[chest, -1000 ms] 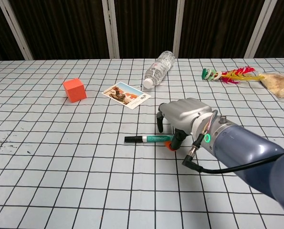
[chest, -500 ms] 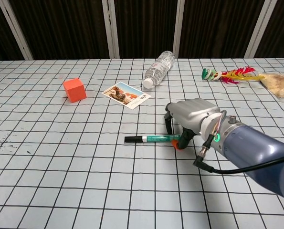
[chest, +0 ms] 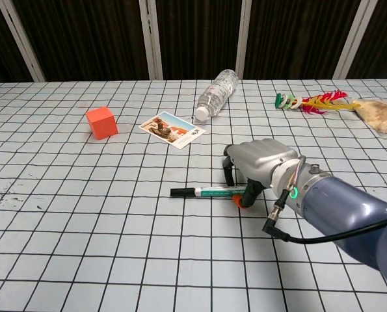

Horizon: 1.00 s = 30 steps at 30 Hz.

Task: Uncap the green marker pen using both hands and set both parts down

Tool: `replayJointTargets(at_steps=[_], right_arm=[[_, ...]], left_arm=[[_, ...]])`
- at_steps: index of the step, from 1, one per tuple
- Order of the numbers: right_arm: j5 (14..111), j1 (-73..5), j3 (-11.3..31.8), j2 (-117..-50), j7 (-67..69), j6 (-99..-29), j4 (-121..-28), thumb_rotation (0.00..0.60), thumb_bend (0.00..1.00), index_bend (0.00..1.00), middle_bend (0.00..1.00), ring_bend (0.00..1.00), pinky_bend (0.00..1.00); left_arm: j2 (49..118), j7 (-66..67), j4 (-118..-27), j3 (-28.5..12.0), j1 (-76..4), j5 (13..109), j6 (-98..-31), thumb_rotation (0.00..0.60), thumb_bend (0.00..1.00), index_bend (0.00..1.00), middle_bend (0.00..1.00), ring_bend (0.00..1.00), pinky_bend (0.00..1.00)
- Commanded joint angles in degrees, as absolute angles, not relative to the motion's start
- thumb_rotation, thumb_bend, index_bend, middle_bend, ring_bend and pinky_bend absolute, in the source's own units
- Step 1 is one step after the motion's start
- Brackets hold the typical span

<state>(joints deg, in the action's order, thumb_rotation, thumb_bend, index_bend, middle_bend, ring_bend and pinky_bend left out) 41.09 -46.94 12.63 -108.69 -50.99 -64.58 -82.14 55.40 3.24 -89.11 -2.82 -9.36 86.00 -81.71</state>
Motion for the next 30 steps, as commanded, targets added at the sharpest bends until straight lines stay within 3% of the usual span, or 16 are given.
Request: replayJointTargets(at_steps=[1, 12, 30], right_arm=[[41.02, -47.07, 12.71, -108.61, -51.06, -64.59, -82.26, 0.6, 0.41, 0.54, 0.14, 0.18, 0.1], [41.37, -47.0, 12.51, -108.67, -50.08, -64.64, -82.12, 0.6, 0.53, 0.62, 0.16, 0.2, 0.1], [40.58, -46.16, 13.93, -102.61, -48.44, -65.33, -89.15, 0.6, 0.56, 0.65, 0.18, 0.21, 0.1]], left_arm=[[55.47, 3.1, -88.89, -2.74, -9.36, 86.0, -81.6, 0.6, 0.33, 0.14, 0.02, 0.0, 0.01], [55.37, 2.57, -88.54, -2.72, -9.3, 85.82, -81.5, 0.6, 0.33, 0.14, 0.02, 0.0, 0.0], [55.08, 2.53, -89.63, -2.92, -9.56, 86.29, -81.73, 0.6, 0.33, 0.14, 0.02, 0.0, 0.01]])
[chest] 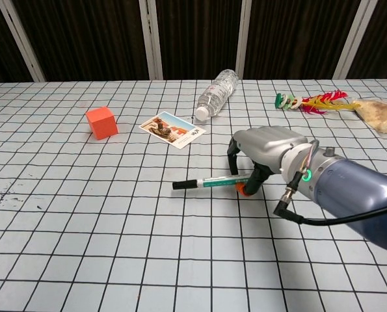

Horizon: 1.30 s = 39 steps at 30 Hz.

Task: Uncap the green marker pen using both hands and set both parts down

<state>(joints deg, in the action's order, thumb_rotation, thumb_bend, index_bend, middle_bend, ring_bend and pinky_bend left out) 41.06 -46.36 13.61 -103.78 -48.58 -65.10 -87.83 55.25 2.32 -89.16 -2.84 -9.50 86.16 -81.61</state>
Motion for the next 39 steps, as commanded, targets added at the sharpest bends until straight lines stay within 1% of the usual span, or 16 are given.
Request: replayJointTargets(at_steps=[1, 10, 22, 30, 39], right_arm=[[40.35, -46.08, 14.1, -102.06, -48.18, -65.24, -89.78, 0.6, 0.56, 0.66, 0.18, 0.21, 0.1], [40.69, -44.88, 15.21, -95.59, -45.98, -66.53, -96.92, 0.6, 0.58, 0.66, 0.19, 0.21, 0.1], [43.43, -41.45, 16.83, -77.97, -46.11, -72.39, -114.44, 0.6, 0.58, 0.67, 0.19, 0.21, 0.1], [44.39, -39.33, 18.24, -68.42, -44.22, -74.6, -123.58, 0.6, 0.59, 0.7, 0.2, 0.21, 0.1], [42.85, -40.58, 19.46, -62.64, -47.19, -77.42, -132.34, 0.6, 0.6, 0.72, 0.2, 0.21, 0.1]], left_arm=[[55.02, 2.63, -89.81, -2.94, -9.56, 86.32, -81.8, 0.6, 0.33, 0.14, 0.02, 0.0, 0.01], [54.72, 2.54, -90.93, -3.12, -10.04, 87.38, -82.11, 0.6, 0.33, 0.14, 0.02, 0.0, 0.01], [55.11, 2.09, -94.51, -3.76, -12.48, 90.92, -81.95, 0.6, 0.33, 0.14, 0.04, 0.0, 0.01], [56.8, 3.05, -97.05, -4.11, -13.94, 93.38, -82.27, 0.6, 0.33, 0.16, 0.06, 0.0, 0.01], [58.76, 5.09, -99.85, -5.16, -16.08, 93.3, -80.72, 0.6, 0.33, 0.17, 0.08, 0.0, 0.01]])
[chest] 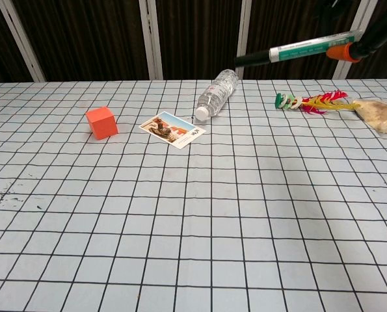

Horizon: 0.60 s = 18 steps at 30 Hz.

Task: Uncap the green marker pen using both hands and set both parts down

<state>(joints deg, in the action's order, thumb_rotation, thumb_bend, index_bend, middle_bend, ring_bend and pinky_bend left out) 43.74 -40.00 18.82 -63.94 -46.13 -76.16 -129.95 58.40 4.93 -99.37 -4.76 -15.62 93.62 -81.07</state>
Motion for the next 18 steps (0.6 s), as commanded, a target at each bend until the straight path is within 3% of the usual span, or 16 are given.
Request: replayJointTargets(at_steps=[1, 10, 18], right_arm=[[42.51, -40.79, 19.53, -62.35, -47.43, -77.73, -132.96, 0.6, 0.6, 0.72, 0.21, 0.21, 0.1], [40.53, -43.72, 20.1, -63.42, -47.8, -79.25, -134.99, 0.6, 0.6, 0.72, 0.21, 0.22, 0.1], [38.82, -47.03, 19.74, -67.54, -49.23, -81.05, -134.99, 0.6, 0.61, 0.72, 0.21, 0.22, 0.1]], left_arm=[[58.97, 4.92, -100.1, -5.38, -16.35, 93.14, -80.56, 0.6, 0.33, 0.17, 0.09, 0.0, 0.01], [61.75, 4.87, -103.58, -8.03, -19.25, 94.67, -81.42, 0.6, 0.32, 0.25, 0.17, 0.0, 0.01], [69.62, 9.42, -106.32, -9.6, -23.18, 94.93, -79.38, 0.6, 0.32, 0.31, 0.21, 0.0, 0.01]])
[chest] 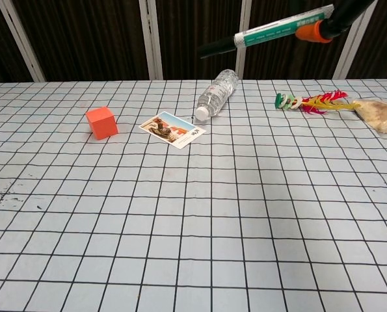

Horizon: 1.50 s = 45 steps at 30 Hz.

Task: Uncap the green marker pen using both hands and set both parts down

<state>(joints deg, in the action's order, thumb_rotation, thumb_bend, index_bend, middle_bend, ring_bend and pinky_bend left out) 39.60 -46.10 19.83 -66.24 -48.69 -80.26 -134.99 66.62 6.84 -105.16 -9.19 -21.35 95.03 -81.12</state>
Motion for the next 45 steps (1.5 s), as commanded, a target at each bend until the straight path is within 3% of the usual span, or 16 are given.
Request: replayJointTargets(at_steps=[1, 12, 18, 45], right_arm=[[38.37, -47.45, 19.85, -68.05, -49.41, -81.4, -134.99, 0.6, 0.61, 0.72, 0.21, 0.22, 0.1], [37.02, -50.38, 20.27, -72.57, -48.98, -83.52, -134.99, 0.6, 0.63, 0.74, 0.22, 0.23, 0.1], [38.33, -51.3, 20.2, -74.32, -47.93, -84.14, -134.99, 0.6, 0.63, 0.74, 0.22, 0.23, 0.1], [37.53, -53.95, 20.78, -77.89, -45.64, -84.98, -134.99, 0.6, 0.64, 0.76, 0.22, 0.24, 0.11]], left_arm=[[70.69, 10.21, -106.47, -9.69, -23.63, 94.84, -79.01, 0.6, 0.32, 0.31, 0.22, 0.0, 0.01], [85.1, 13.12, -102.96, -11.05, -27.01, 95.44, -80.35, 0.6, 0.32, 0.37, 0.28, 0.01, 0.04], [89.71, 13.79, -100.11, -11.33, -27.98, 96.03, -81.6, 0.6, 0.32, 0.39, 0.29, 0.01, 0.04], [97.35, 14.66, -95.85, -11.31, -29.86, 95.95, -83.07, 0.6, 0.32, 0.45, 0.32, 0.01, 0.04]])
